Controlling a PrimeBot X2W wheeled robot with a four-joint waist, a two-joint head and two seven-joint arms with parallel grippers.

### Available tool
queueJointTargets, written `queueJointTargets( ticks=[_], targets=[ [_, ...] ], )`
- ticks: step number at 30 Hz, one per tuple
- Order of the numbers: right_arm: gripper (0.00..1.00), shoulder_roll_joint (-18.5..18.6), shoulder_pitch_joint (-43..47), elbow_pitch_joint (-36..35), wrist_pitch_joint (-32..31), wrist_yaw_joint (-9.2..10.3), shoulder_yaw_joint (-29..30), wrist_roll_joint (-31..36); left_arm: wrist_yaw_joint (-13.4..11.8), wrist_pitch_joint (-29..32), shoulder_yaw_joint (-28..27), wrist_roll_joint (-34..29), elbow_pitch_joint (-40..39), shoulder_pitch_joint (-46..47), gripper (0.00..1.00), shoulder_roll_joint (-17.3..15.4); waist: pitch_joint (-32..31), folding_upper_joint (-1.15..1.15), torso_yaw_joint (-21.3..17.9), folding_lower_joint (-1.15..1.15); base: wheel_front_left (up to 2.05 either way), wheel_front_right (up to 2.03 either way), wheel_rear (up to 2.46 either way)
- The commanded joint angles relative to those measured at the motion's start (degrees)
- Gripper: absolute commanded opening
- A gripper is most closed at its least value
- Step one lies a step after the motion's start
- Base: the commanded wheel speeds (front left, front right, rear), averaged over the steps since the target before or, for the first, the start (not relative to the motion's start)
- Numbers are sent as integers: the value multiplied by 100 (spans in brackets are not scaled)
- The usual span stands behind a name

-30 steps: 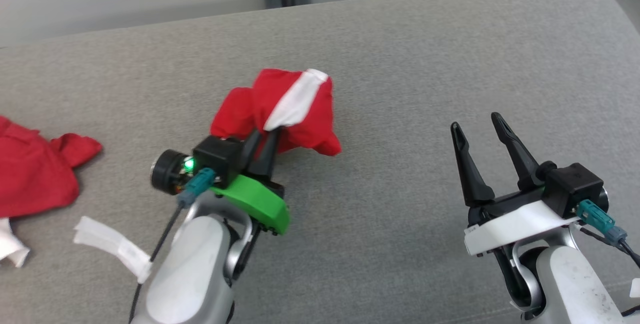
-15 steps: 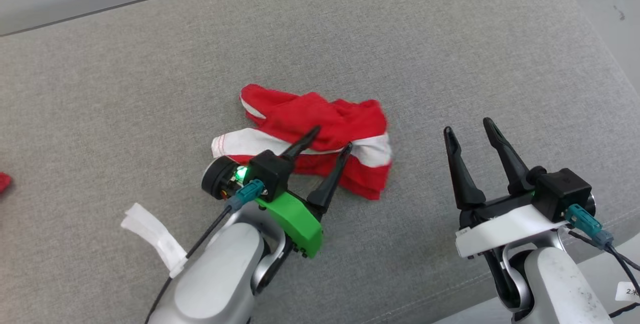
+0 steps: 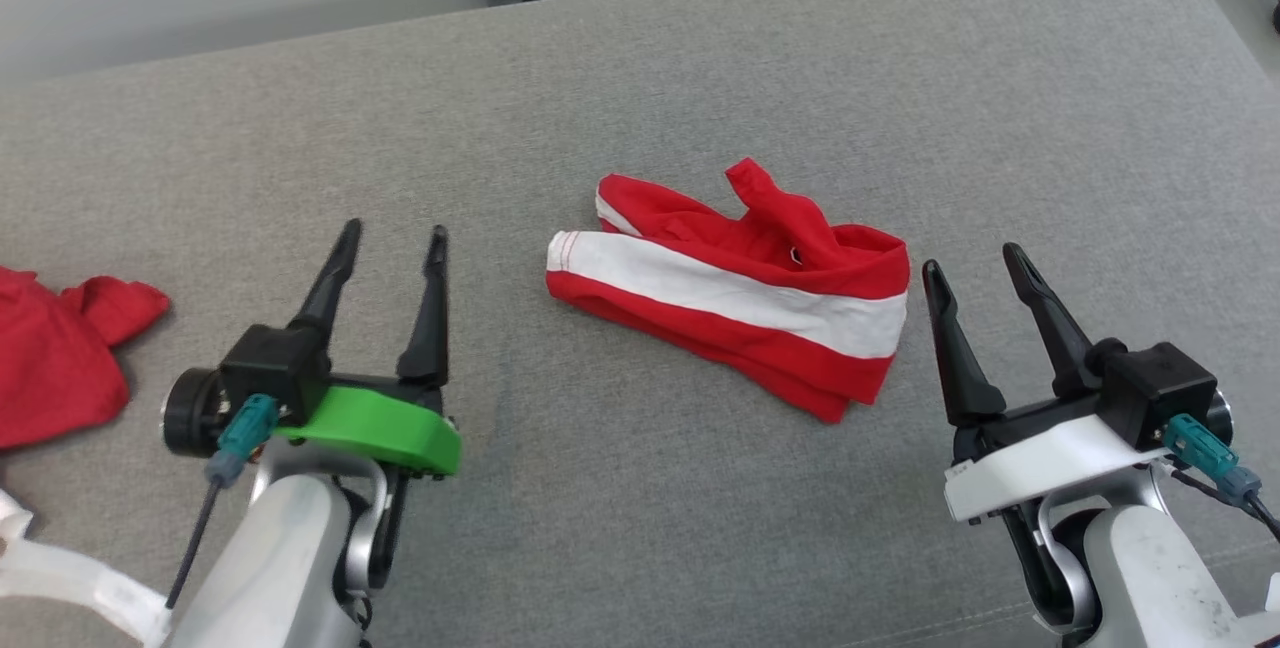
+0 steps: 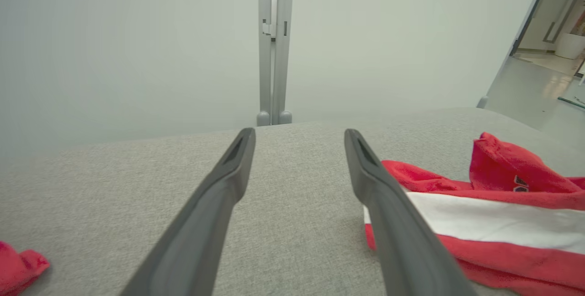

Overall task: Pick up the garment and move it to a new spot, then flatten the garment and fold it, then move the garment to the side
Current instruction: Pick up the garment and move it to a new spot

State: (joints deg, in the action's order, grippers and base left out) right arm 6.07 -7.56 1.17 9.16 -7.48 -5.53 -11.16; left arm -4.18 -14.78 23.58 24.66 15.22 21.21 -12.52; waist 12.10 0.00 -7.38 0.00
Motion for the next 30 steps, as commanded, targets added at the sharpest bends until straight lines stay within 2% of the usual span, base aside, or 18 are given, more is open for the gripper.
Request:
queueJointTargets(
  ticks=[1,5,9,19,30],
  targets=[
    [100,18,109,-45,-32,-2,38,24,-89,-40,-159,37,-75,-175,100,-87,-272,0,367,0,0,0,0],
    [100,44,218,-117,-108,-2,101,16,-231,-40,-645,-16,-347,-552,100,-242,-366,0,554,0,0,0,0],
    [100,62,325,-185,-189,-3,124,-5,-213,-43,-950,-113,-530,-891,100,-309,-450,0,645,0,0,0,0],
    [100,68,663,-268,-299,-3,225,-50,-47,-43,-908,-323,-431,-1325,100,-188,-688,0,642,0,0,0,0],
    [100,43,797,-378,-358,-3,309,-52,20,-44,-968,-424,-372,-1467,100,-112,-724,0,624,0,0,0,0]
  ],
)
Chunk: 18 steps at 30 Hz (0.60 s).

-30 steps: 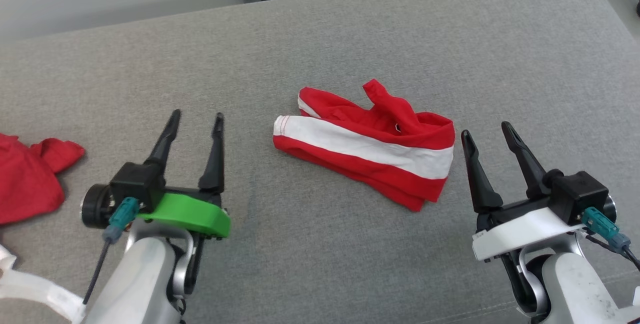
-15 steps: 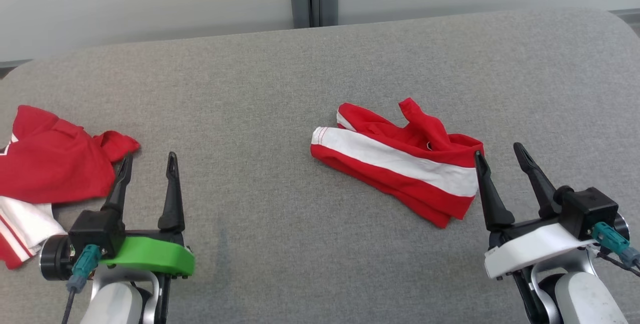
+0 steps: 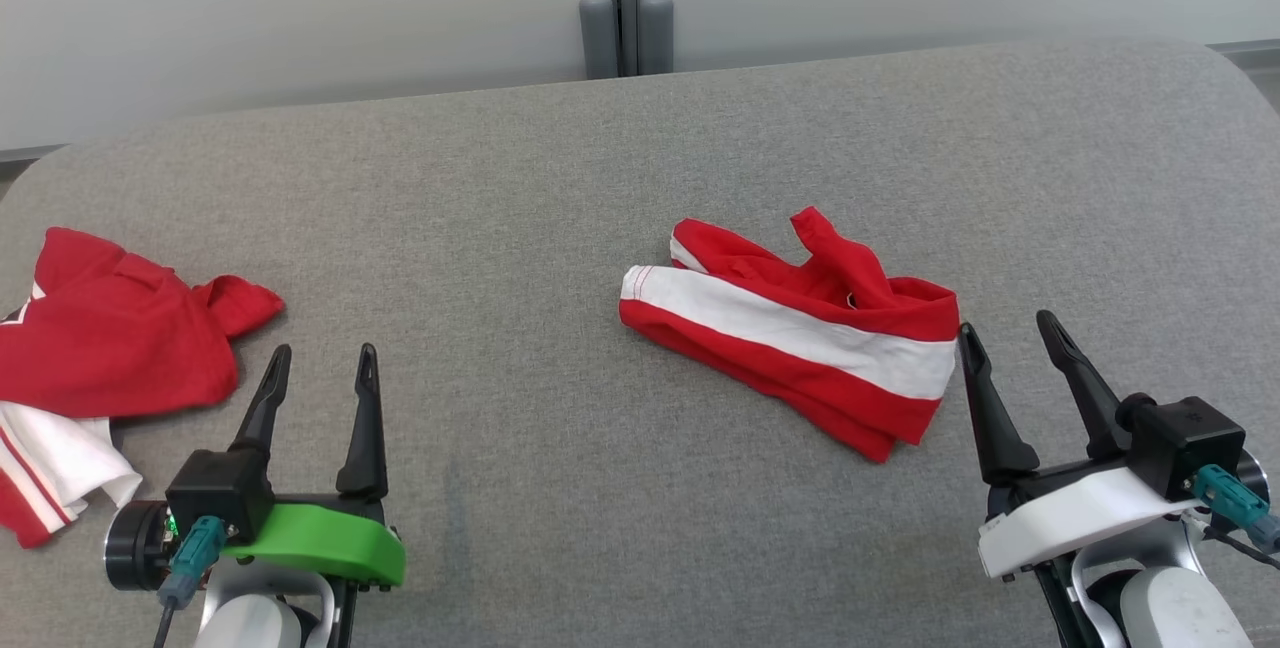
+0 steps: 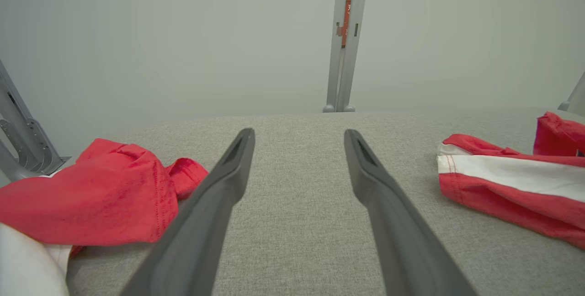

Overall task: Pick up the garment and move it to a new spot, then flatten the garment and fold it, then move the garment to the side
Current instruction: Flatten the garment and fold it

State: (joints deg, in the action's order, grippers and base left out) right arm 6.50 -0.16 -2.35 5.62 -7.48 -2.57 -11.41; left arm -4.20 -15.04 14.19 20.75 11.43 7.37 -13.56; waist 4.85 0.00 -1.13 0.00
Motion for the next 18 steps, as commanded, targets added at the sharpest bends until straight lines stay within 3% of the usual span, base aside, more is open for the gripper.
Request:
queueJointTargets(
  ticks=[1,10,18],
  targets=[
    [100,-3,58,-30,-5,-3,19,-26,26,-19,-36,-38,9,-90,100,-1,2,0,-1,0,0,0,0],
    [100,-15,3,-56,-12,-3,10,-19,70,-19,-74,-121,-53,-42,100,69,61,0,-6,0,0,0,0],
    [100,-4,-242,-156,-8,-3,-31,-22,402,97,300,-156,15,762,100,348,567,0,-137,0,0,0,0]
  ],
)
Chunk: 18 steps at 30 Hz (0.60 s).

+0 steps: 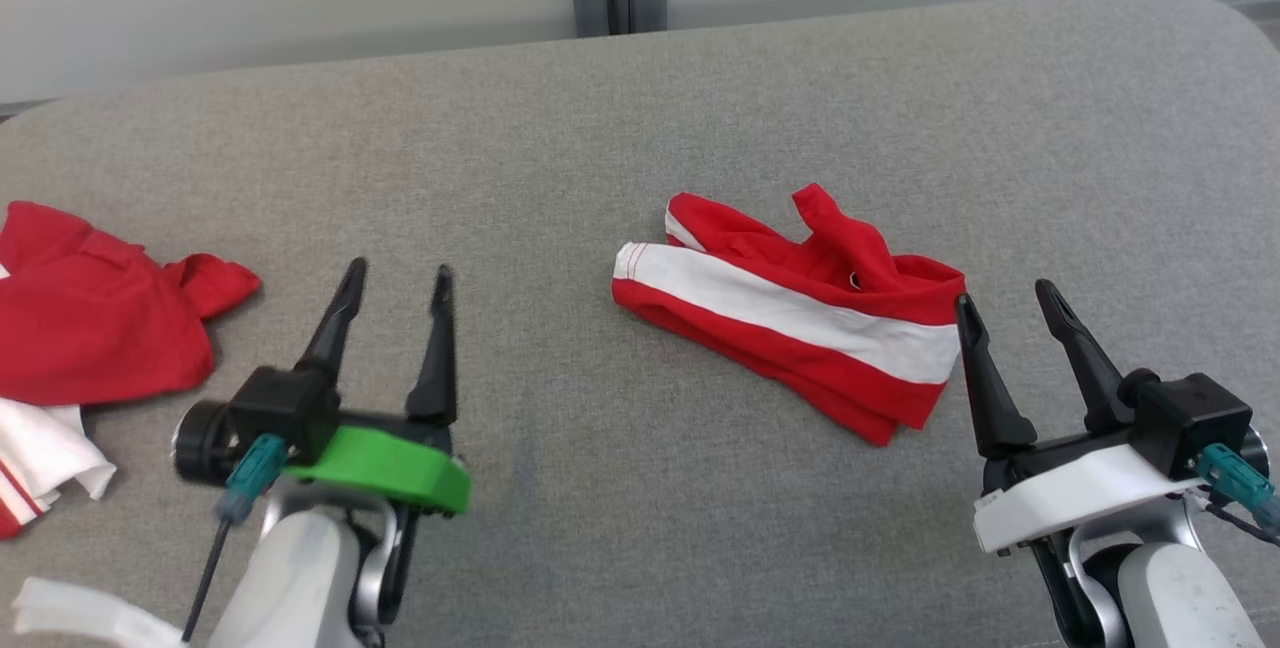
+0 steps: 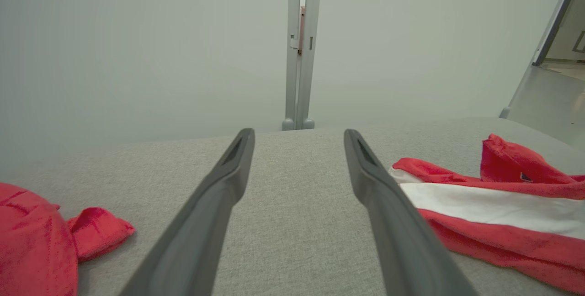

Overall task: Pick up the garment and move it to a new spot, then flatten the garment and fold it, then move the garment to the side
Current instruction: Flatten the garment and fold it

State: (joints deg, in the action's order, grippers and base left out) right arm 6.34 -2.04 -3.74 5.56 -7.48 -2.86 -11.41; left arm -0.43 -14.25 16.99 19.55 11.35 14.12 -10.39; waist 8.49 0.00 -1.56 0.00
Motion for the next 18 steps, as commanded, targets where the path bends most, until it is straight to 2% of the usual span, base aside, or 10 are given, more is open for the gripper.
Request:
queueJointTargets(
  ticks=[1,5,9,13,18],
  targets=[
    [100,0,-115,-29,-19,-3,-20,-23,94,102,119,-42,79,266,100,90,314,0,-149,0,0,0,0],
    [100,-13,-304,-17,48,-3,-104,-24,403,434,503,-21,403,940,100,327,673,0,-383,0,0,0,0],
    [100,-49,-494,62,143,-3,-144,-59,587,876,806,120,963,1548,100,494,990,0,-633,0,0,0,0],
    [100,-106,-617,172,238,-3,-176,-86,693,1181,985,301,1579,2020,100,573,1236,0,-842,0,0,0,0],
    [100,-153,-692,350,385,-3,-162,-125,698,1498,949,466,2308,2307,100,578,1376,0,-951,0,0,0,0]
  ],
)
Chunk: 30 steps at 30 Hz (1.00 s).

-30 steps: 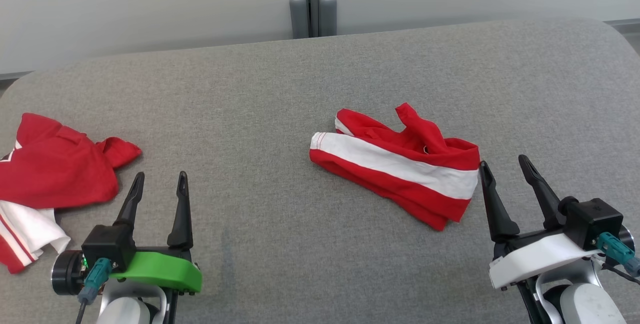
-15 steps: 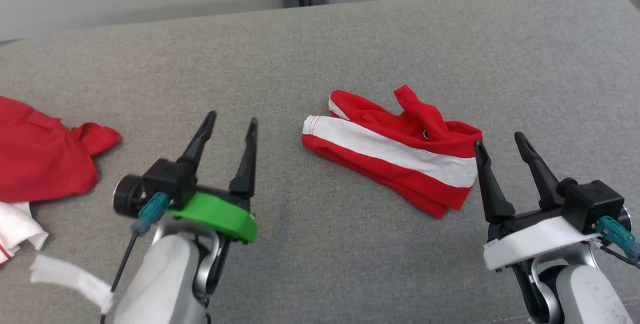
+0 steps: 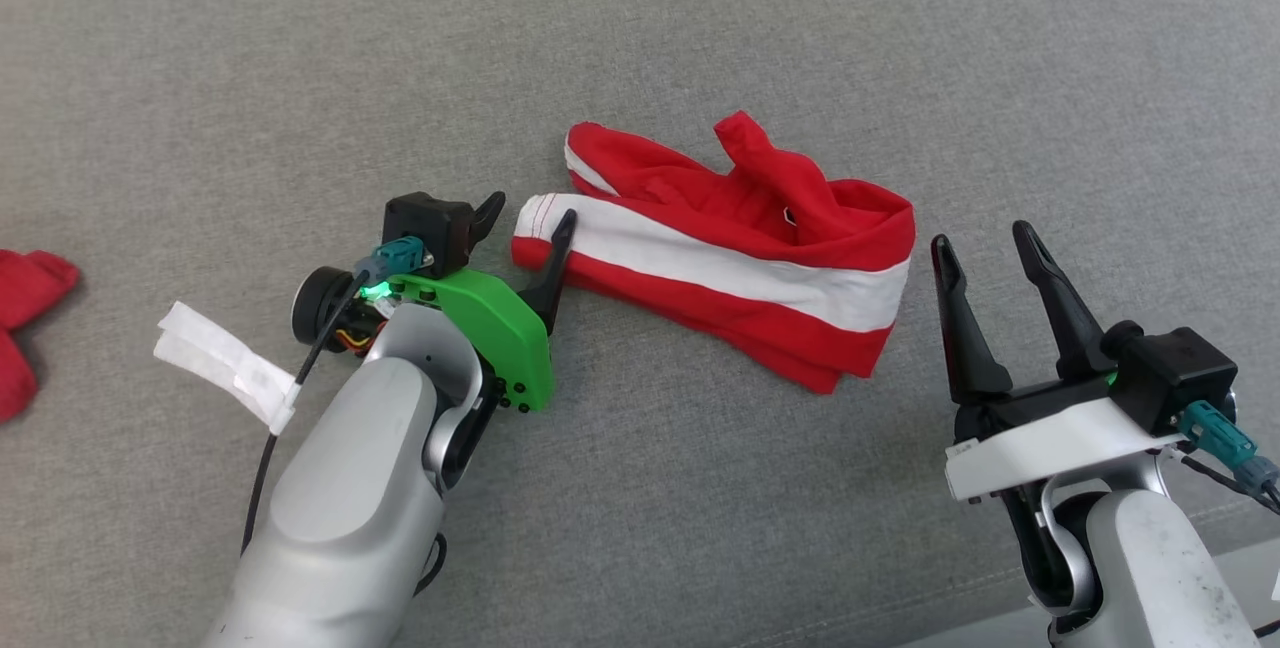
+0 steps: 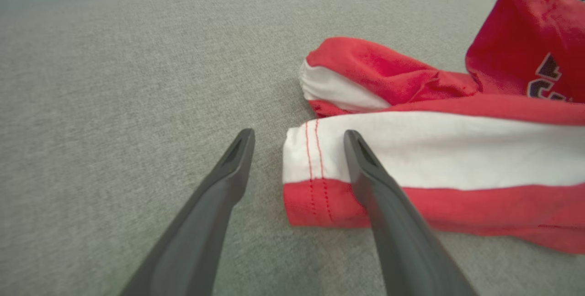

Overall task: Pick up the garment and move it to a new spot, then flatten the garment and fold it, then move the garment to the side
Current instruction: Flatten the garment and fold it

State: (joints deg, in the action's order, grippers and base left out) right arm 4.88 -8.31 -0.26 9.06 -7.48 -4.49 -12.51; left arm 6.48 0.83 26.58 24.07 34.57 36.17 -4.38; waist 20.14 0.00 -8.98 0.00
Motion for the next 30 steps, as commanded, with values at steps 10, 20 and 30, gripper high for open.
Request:
queueJointTargets(
  ticks=[10,20,30],
  targets=[
    [100,-44,-148,147,135,-3,140,22,77,-286,142,250,-87,-158,0,-252,157,0,68,0,0,0,0],
    [100,58,13,60,6,-3,358,97,-741,-774,-429,471,-1318,-1624,0,-759,-139,0,439,0,0,0,0],
    [100,90,173,-227,-199,-3,418,184,-847,-1114,-596,623,-2189,-2282,100,-790,-331,0,609,0,0,0,0]
  ],
)
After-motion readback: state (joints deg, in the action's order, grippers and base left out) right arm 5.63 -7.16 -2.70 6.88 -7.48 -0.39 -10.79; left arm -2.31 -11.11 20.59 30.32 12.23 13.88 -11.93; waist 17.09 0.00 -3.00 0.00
